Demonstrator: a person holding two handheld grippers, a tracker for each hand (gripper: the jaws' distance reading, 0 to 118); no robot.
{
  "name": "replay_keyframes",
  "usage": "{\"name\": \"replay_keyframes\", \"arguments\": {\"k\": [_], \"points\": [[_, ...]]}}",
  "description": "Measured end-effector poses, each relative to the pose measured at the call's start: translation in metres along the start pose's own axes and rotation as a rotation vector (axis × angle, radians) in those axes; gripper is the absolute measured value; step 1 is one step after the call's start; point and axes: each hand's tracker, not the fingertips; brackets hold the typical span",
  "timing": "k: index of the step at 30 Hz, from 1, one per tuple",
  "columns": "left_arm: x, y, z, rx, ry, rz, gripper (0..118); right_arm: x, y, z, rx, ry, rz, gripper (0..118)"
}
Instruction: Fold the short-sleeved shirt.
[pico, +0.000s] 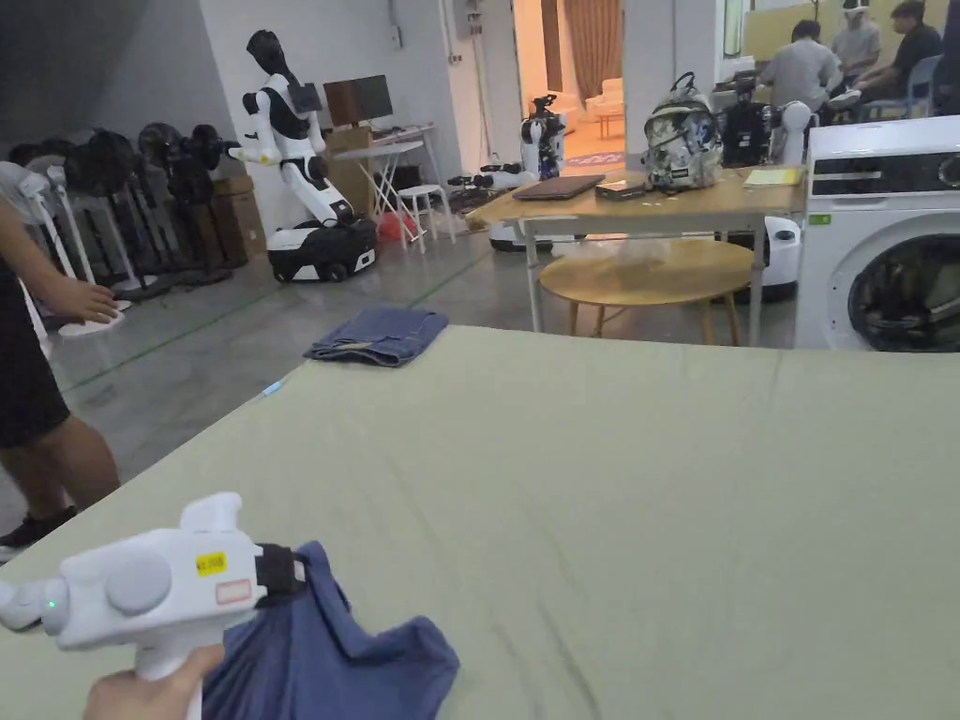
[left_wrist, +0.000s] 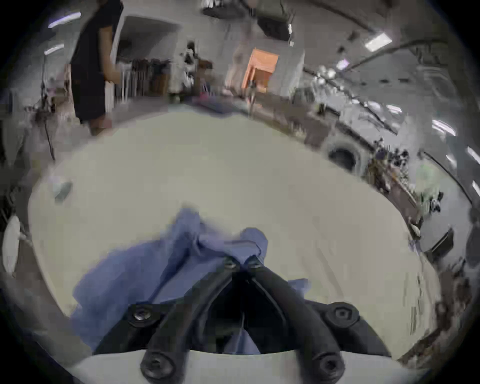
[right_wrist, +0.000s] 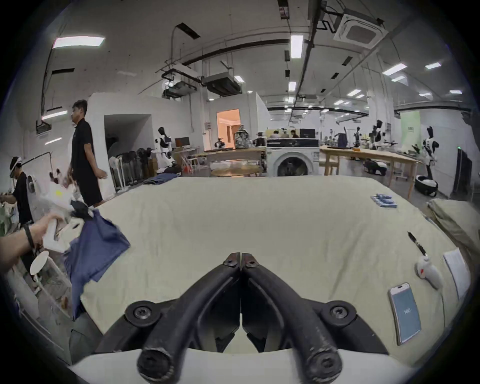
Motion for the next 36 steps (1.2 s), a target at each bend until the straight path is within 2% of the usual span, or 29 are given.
{"name": "replay_keyframes", "arguments": {"k": [3,5,8,11,14,16,19,22,24,26,28,30,31,34,36], "points": [[0.023,0.067,0.027,0.082,0.026,-0.104,0,0.018,-0.003,0.007,0.010,-0.042,-0.088,0],[0.047,0.098,0.041,0.152,-0.023,-0.146,0,0.026,-0.003,0.011,0.020,-0.061,-0.135,0],[0.094,0.130,0.049,0.243,-0.101,-0.163,0,0.036,0.000,0.018,0.030,-0.070,-0.160,0],[0.164,0.133,0.030,0.229,-0.151,-0.267,0,0.038,0.005,0.028,0.062,-0.100,-0.158,0],[0.228,0.095,-0.014,0.122,-0.297,-0.297,0,0.043,0.005,0.037,0.079,-0.107,-0.170,0],[0.271,0.045,-0.044,0.038,-0.387,-0.303,0,0.047,0.004,0.042,0.079,-0.109,-0.179,0],[0.341,-0.056,-0.070,-0.104,-0.603,-0.251,0,0.051,0.002,0.050,0.075,-0.139,-0.169,0],[0.409,-0.157,-0.086,-0.277,-0.787,-0.200,0,0.060,-0.002,0.055,0.068,-0.170,-0.199,0],[0.456,-0.222,-0.080,-0.413,-0.895,-0.224,0,0.067,-0.005,0.058,0.054,-0.181,-0.223,0],[0.490,-0.279,-0.055,-0.487,-0.914,-0.317,0,0.071,-0.009,0.065,0.044,-0.216,-0.205,0],[0.509,-0.323,-0.036,-0.545,-1.002,-0.382,0,0.074,-0.012,0.072,0.037,-0.246,-0.194,0],[0.514,-0.353,-0.020,-0.628,-1.088,-0.360,0,0.079,-0.015,0.076,0.024,-0.252,-0.200,0],[0.516,-0.363,-0.008,-0.601,-1.054,-0.358,0,0.080,-0.018,0.078,0.017,-0.259,-0.201,0],[0.513,-0.363,0.022,-0.436,-1.040,-0.535,0,0.082,-0.023,0.080,-0.007,-0.274,-0.195,0],[0.496,-0.339,0.031,-0.360,-1.096,-0.512,25,0.081,-0.023,0.082,-0.013,-0.268,-0.196,0]]}}
